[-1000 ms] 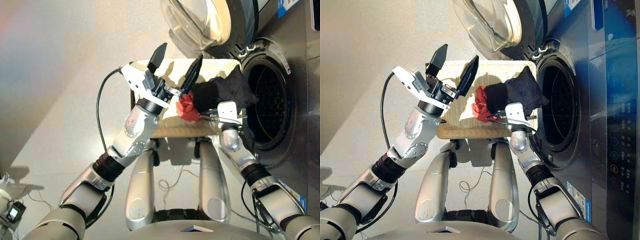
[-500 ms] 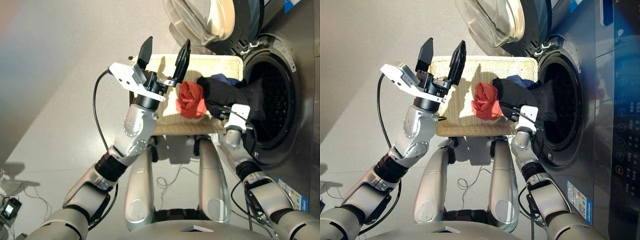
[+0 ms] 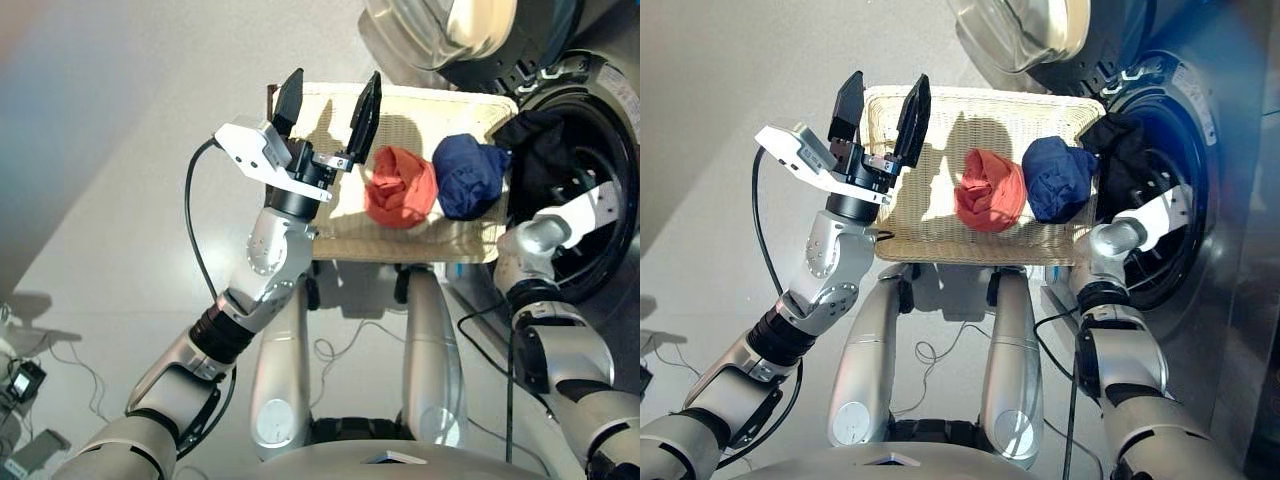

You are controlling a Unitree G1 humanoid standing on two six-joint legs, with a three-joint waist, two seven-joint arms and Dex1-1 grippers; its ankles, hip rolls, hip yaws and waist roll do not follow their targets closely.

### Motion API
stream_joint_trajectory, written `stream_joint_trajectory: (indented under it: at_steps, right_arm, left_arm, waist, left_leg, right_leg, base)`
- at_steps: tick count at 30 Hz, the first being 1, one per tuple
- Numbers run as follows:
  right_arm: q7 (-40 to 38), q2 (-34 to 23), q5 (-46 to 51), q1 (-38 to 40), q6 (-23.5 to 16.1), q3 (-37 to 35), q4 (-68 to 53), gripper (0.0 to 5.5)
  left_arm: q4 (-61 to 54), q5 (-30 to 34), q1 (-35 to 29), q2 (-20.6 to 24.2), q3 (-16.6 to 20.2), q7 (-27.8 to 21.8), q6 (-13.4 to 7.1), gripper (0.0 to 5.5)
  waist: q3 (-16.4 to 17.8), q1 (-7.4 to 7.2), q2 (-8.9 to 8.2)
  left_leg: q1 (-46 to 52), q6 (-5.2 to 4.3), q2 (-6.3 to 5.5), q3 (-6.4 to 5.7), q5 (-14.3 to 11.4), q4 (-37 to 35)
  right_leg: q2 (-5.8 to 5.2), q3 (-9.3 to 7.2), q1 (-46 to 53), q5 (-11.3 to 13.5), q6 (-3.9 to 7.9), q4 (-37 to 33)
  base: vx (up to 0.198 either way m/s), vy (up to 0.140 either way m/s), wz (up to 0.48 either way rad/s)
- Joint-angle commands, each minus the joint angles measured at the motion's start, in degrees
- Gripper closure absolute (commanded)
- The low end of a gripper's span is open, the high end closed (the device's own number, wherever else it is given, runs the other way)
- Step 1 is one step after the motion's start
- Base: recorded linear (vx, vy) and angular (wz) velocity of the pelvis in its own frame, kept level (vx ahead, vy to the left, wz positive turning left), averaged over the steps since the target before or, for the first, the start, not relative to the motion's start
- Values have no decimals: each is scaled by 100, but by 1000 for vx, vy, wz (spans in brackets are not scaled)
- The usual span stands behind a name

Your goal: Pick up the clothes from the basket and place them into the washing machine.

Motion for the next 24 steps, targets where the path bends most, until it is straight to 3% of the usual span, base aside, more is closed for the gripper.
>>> stream_joint_trajectory:
  at_steps: [1,13,20,21,22,24]
  right_arm:
    - [-180,-1064,538,-208,-549,-262,-73,550]
    - [318,-1966,1963,-856,-352,-107,805,550]
    - [270,-1898,1922,-817,-377,-39,724,550]
    - [307,-1817,1804,-766,-358,41,637,416]
    - [374,-1691,1556,-649,-284,194,465,0]
    - [392,-1495,1202,-485,-236,270,283,0]
  left_arm:
    - [-716,-114,-115,-20,-10,-198,-304,0]
    - [-811,-284,-402,156,92,-32,-330,0]
    - [-847,-294,-365,199,170,31,-334,0]
    - [-840,-297,-357,192,156,17,-329,0]
    - [-812,-283,-358,181,171,9,-348,0]
    - [-782,-257,-383,148,169,-16,-361,0]
  waist:
    - [-172,16,315]
    - [-252,-42,186]
    - [-304,-94,160]
    - [-303,-84,163]
    - [-303,-93,162]
    - [-295,-99,150]
  left_leg:
    - [-157,-212,173,-172,-644,899]
    - [-263,-274,293,-22,-766,1016]
    - [-201,-270,306,28,-744,980]
    - [-165,-274,314,25,-799,993]
    - [-153,-259,307,36,-730,951]
    - [-114,-242,298,40,-717,925]
  right_leg:
    - [-20,322,121,-114,402,28]
    - [-10,384,-81,-147,398,149]
    - [10,379,-46,-104,381,123]
    - [16,379,-10,-165,384,141]
    - [19,381,4,-104,376,91]
    - [24,367,50,-96,373,76]
  base:
    - [0,0,0]
    - [0,0,0]
    - [0,0,0]
    - [0,0,0]
    - [0,0,0]
    - [0,0,0]
